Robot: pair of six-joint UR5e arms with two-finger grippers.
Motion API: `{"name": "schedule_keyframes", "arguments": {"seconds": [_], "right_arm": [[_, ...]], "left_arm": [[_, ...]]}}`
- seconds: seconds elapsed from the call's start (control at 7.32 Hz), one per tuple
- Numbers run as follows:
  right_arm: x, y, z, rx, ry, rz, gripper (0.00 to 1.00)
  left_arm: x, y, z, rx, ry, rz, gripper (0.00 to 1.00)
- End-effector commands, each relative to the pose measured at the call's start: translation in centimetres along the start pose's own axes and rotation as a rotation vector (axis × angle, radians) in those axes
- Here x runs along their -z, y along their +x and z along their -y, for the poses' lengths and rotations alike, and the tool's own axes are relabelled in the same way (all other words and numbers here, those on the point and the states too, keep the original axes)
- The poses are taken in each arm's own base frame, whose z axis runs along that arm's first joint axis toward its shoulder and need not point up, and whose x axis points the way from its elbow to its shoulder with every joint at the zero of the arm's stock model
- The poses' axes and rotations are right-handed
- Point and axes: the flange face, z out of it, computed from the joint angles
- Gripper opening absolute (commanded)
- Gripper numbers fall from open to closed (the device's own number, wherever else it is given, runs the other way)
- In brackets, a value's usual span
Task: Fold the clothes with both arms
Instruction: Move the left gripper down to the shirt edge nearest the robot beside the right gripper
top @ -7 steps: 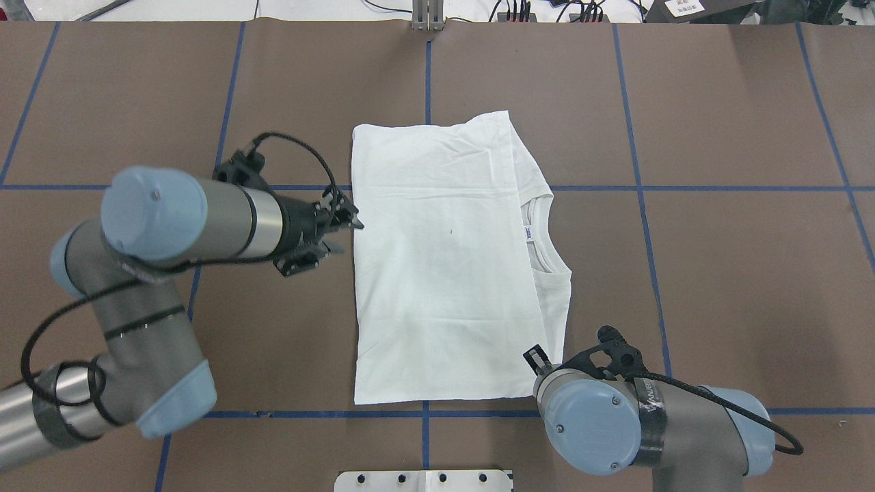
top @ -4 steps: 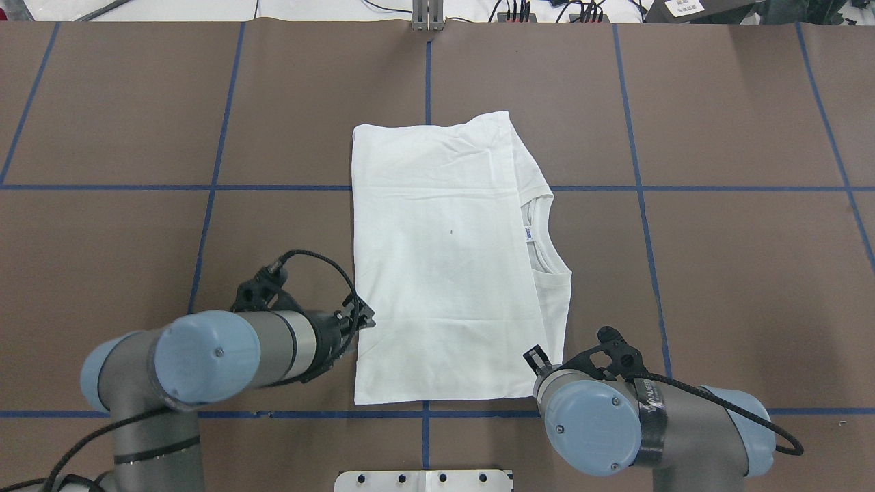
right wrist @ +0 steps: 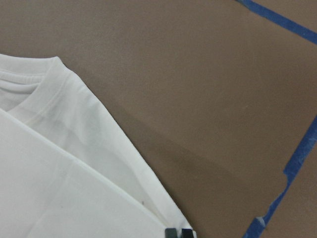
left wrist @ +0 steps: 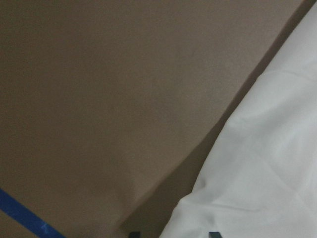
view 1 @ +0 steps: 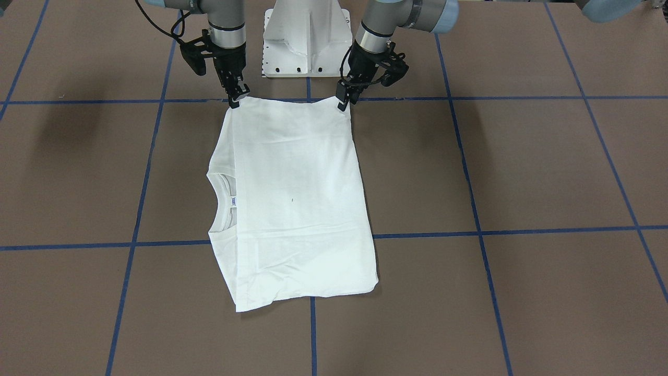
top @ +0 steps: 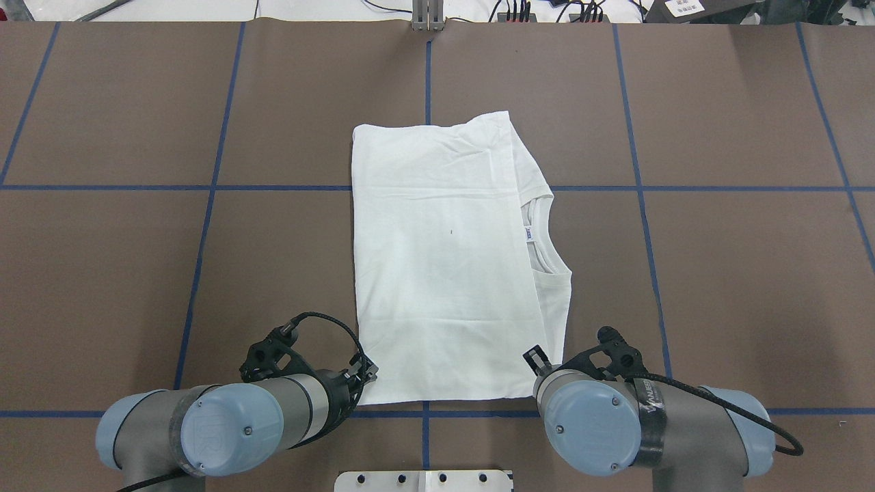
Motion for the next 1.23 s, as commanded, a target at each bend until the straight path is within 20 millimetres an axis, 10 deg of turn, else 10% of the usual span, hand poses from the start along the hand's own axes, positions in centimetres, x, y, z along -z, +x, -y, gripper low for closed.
{"name": "schedule_keyframes", "arguments": {"seconds": [0.0, 0.27, 0.68, 1.09], "right_arm": [[0.0, 0.0, 0.0, 0.0, -0.001, 0.001, 0.0], [0.0, 0.0, 0.0, 0.0, 0.0, 0.0, 0.0], [0.0, 0.1, -0.1, 0.002, -0.001, -0.001, 0.0], [2.8, 1.9, -0.9, 0.019, -0.034, -0.008, 0.0]], "left_arm": [[-0.2, -0.7, -1.1, 0.007, -0.01, 0.014, 0.55], [0.2, -0.6, -1.2, 0.056, -0.014, 0.01, 0.0], [0.6, -0.3, -1.1, 0.06, -0.017, 0.001, 0.0], [7.6, -0.3, -2.4, 0.092, -0.079, -0.018, 0.0]]}}
